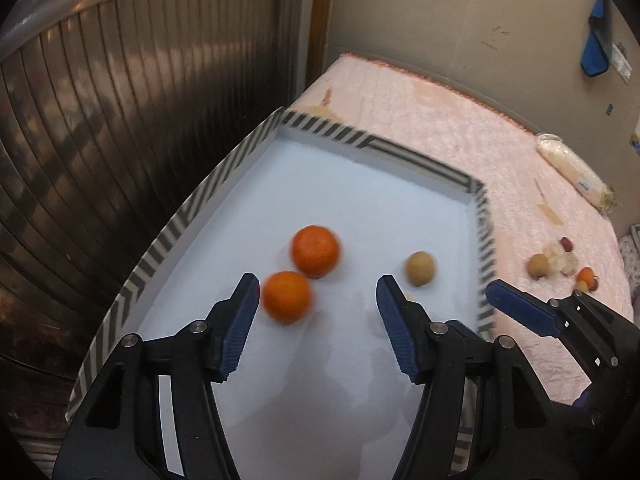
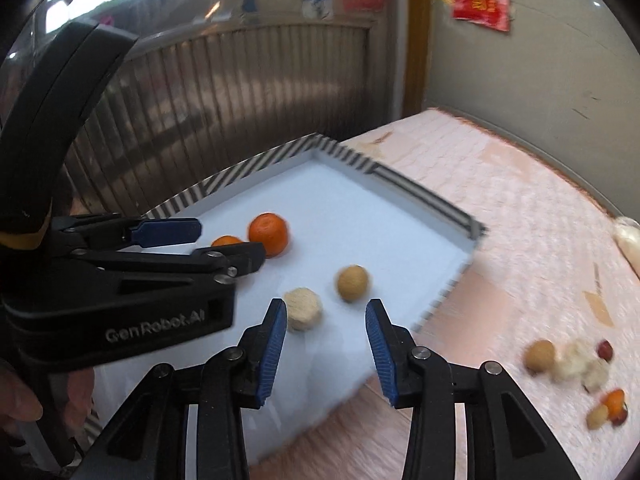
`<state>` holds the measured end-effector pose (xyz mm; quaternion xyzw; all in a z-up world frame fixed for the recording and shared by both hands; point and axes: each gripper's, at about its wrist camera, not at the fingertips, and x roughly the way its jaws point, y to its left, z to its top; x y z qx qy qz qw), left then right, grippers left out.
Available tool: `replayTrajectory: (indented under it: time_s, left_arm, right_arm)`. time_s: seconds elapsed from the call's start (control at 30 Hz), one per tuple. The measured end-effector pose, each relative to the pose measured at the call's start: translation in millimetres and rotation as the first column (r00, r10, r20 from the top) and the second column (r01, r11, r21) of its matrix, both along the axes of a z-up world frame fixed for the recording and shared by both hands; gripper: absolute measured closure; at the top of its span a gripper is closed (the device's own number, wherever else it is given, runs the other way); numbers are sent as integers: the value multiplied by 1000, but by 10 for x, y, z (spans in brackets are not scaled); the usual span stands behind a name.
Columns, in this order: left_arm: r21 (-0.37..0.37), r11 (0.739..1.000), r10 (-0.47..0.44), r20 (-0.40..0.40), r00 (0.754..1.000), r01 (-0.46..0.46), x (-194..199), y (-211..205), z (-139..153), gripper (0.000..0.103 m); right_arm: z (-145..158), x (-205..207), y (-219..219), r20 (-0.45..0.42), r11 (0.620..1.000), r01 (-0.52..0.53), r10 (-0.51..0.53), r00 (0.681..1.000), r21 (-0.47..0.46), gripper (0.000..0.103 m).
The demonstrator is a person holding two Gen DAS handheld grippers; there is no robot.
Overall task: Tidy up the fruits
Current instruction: 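Withdraw both open tools from the tray toward the remaining fruits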
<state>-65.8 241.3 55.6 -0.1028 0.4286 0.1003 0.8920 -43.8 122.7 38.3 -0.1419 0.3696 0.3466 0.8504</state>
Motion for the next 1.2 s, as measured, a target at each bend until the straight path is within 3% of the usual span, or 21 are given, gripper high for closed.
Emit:
replayTrajectory:
  time_s: [0.27,0.6,1.2]
  left_arm:
    - [12,994,-105,52,993,105,-12,-517,181,42]
    - [43,973,-231,75,970,228,26,-1188,258,42]
    - [38,936,-351,36,936,350,223,-1893,56,42]
  right_arm:
    - [139,-43,-613,24,992,125,-126,992,23,62]
    - [223,-99,-1410,33,957,286,-288,957,53,61]
    - [120,-137,-2345,-15,898,434,-434,901,80,60]
